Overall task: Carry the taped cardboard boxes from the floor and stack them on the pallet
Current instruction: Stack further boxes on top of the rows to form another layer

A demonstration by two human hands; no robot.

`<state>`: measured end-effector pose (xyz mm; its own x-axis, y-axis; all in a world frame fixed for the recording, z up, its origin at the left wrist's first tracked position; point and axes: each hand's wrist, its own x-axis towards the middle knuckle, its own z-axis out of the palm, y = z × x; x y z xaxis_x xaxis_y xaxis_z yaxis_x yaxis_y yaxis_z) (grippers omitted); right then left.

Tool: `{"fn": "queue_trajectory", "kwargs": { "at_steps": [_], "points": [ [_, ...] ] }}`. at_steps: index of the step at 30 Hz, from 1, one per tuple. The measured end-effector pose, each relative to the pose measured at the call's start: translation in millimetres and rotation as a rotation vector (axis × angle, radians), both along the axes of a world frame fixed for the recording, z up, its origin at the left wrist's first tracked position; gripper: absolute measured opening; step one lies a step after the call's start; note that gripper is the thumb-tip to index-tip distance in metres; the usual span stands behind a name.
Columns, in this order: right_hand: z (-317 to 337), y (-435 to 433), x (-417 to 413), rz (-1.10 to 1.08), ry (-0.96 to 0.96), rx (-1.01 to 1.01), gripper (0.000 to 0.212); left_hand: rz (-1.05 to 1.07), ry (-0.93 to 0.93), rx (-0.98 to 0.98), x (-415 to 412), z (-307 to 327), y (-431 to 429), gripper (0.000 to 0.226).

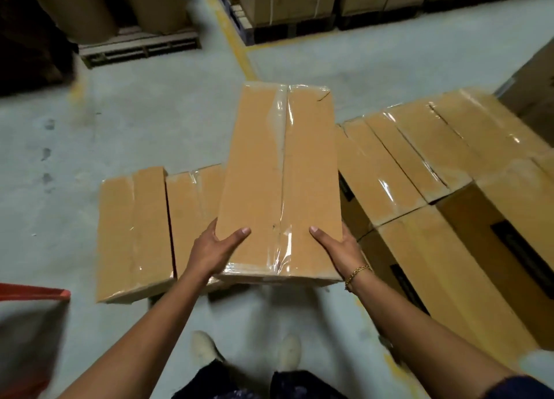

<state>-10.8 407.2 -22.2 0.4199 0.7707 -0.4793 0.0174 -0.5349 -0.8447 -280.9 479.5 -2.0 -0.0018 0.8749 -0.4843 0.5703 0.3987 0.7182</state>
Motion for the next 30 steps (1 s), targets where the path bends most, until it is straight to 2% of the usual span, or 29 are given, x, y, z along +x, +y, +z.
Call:
{"fn": "queue_trajectory", "kwargs": {
  "at_steps": [5,10,12,18,22,27,30],
  "points": [
    [12.7,-67.9,62.7,-0.079,0.012,-0.019,0.06,-0.106,-0.069,0.029,66.1,7.8,-50.5,0.075],
    [16.6,-132.5,94.5,-0.128,0.01,-0.014,0.047,-0.18,-0.063,0.024,102.5,8.0,-93.4,0.07],
    [18.6,-161.1,105.0,-0.141,-0.002,-0.018,0.049,-0.221,-0.06,0.028,116.5,7.2,-116.3,0.067],
    [11.7,-248.6,144.8,-0.194,-0.103,-0.062,0.063,-0.28,-0.063,0.008,157.4,-10.0,-189.0,0.072],
    [2.9,-308.6,167.0,-0.153,-0.127,-0.119,0.077,-0.276,-0.078,-0.04,177.3,-25.4,-250.9,0.079],
    [9.9,-356.8,216.0,-0.099,-0.137,-0.148,0.067,-0.255,-0.086,-0.077,221.5,-29.1,-306.5,0.086],
    [8.8,-383.8,262.7,-0.075,-0.14,-0.145,0.074,-0.232,-0.08,-0.082,264.3,-33.6,-337.7,0.086]
  ]
}}
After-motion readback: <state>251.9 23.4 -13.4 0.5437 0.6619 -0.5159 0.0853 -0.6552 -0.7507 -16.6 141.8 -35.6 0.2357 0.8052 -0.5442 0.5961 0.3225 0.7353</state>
